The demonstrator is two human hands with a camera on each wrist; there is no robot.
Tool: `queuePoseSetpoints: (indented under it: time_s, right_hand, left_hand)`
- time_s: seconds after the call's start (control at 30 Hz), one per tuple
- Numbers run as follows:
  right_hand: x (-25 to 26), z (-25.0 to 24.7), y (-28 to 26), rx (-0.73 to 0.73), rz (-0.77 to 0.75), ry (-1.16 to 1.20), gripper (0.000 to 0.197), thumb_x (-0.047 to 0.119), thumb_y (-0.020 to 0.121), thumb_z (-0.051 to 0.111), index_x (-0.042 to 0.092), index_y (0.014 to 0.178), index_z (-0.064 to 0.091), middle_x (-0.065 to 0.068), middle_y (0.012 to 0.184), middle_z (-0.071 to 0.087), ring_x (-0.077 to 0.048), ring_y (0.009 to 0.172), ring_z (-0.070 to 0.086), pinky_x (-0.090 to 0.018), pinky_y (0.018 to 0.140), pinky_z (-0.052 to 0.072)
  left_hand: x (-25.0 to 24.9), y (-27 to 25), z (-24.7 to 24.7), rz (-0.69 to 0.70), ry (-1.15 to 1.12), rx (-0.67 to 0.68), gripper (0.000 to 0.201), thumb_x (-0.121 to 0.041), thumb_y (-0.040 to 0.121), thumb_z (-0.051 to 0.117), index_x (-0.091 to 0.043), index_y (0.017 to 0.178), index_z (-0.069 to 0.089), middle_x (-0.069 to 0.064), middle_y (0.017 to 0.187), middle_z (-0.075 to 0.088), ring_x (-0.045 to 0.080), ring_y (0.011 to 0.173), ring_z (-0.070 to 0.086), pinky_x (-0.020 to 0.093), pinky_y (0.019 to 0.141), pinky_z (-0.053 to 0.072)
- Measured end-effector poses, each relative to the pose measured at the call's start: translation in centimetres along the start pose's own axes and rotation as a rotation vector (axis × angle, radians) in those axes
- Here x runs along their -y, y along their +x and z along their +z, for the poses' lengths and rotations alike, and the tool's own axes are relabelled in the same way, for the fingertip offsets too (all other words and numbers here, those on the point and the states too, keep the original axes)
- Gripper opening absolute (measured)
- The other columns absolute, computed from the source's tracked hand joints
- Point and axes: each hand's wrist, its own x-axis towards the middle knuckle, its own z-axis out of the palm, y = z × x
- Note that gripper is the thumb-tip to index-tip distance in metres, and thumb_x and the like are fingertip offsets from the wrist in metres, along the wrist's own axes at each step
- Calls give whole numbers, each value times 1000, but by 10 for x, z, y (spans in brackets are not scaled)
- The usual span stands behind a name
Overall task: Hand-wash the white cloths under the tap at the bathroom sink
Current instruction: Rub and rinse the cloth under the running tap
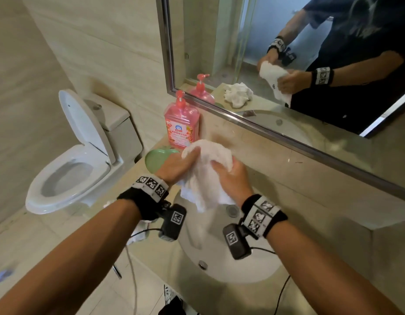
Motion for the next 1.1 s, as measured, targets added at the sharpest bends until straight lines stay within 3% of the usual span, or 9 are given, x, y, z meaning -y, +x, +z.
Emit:
queuePoseSetpoints:
  time_s: [0.1,0.2,0.3,0.4,0.6,0.67,0.77,0.93,1.1]
  right_hand:
    - [18,22,0,-10,-31,83,18,48,91,64,30,95,67,9,84,73,-1,74,70,-19,61,56]
    - [32,15,13,-72,42,109,29,47,96,59,20,97,70,10,69,71,0,60,68,-13,47,48]
    - [29,25,8,0,-33,115,39,56,95,56,20,93,71,11,75,74,-2,69,71,-14,54,51]
    - [24,15,16,7,47,38,36,55,98,51,24,89,68,6,80,74,-7,75,70,-16,57,51]
    - [5,-27,30,300,-84,-349,34,58,87,65,29,105,62,11,96,67,-14,96,65,-25,75,45]
    - [-2,-40,31,490,-156,-618,61,62,73,76,23,116,59,10,101,64,-12,93,62,-19,71,42]
    - [-16,-52,34,610,-222,-984,44,44,83,75,14,112,62,2,98,63,-19,91,60,-22,71,41]
    - [-30,-68,36,424,204,-249,26,36,83,78,28,104,66,13,90,73,-8,85,68,-15,59,50]
    - [-24,-30,23,-116,43,-100,20,26,84,76,29,101,64,6,100,72,-14,91,68,-29,79,55]
  left_hand:
    - [-19,-1,26,-63,-331,43,56,-59,99,36,-13,118,62,12,113,70,26,102,69,44,95,54]
    - [-29,-6,36,-41,-230,58,50,-61,97,34,-21,101,63,11,104,71,22,93,71,39,86,58]
    - [-30,1,30,-70,-255,-24,51,-51,102,35,-8,107,62,21,106,68,29,95,68,45,86,58]
    - [-28,-3,28,-123,-393,133,41,-48,99,47,-11,104,64,13,98,73,26,90,71,32,77,60]
    - [-9,-4,-9,3,781,392,36,-40,78,76,-12,100,67,6,87,72,20,70,66,31,66,54]
    - [1,-1,-19,-1,933,400,33,-32,80,73,-12,105,63,2,83,68,21,71,64,33,69,52]
    - [12,5,-24,16,900,423,21,-29,83,69,-16,99,64,-10,66,62,6,56,57,27,68,45]
    - [32,9,-17,37,444,257,29,-52,90,60,-25,99,66,-2,93,72,14,84,68,31,75,53]
    - [22,14,22,-149,53,15,49,-60,92,51,-19,115,63,5,112,67,23,98,66,35,89,52]
